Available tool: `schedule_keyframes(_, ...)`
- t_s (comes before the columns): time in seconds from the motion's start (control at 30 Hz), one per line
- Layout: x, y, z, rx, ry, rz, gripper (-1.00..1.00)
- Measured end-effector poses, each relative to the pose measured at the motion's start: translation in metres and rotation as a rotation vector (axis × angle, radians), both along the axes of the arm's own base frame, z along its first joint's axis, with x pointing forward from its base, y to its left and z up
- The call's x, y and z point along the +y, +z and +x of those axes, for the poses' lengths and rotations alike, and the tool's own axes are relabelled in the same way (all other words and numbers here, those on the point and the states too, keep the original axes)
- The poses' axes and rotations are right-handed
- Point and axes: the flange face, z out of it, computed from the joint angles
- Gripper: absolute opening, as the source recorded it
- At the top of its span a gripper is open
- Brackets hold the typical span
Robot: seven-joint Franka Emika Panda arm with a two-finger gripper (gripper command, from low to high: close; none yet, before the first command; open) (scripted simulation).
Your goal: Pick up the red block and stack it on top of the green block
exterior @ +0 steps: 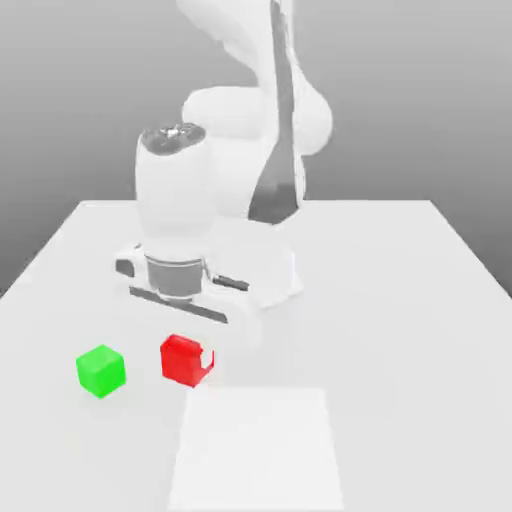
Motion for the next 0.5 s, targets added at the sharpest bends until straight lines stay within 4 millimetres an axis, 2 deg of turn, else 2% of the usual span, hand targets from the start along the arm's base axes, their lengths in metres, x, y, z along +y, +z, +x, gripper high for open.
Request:
schedule_keyframes(0.17, -0.083, 0.016, -0.049, -0.001, -0.067, 0.007, -1.0)
schedule_keyframes(0.23, -0.094, 0.006, -0.057, -0.003, -0.076, 0.011, -1.0)
schedule_keyframes(0.4, -0.097, -0.038, -0.059, -0.003, -0.077, 0.012, -1.0)
schedule_keyframes(0.43, -0.097, -0.045, -0.06, -0.003, -0.078, 0.012, 1.0)
schedule_keyframes(0.5, -0.097, -0.045, -0.06, -0.003, -0.078, 0.012, 1.0)
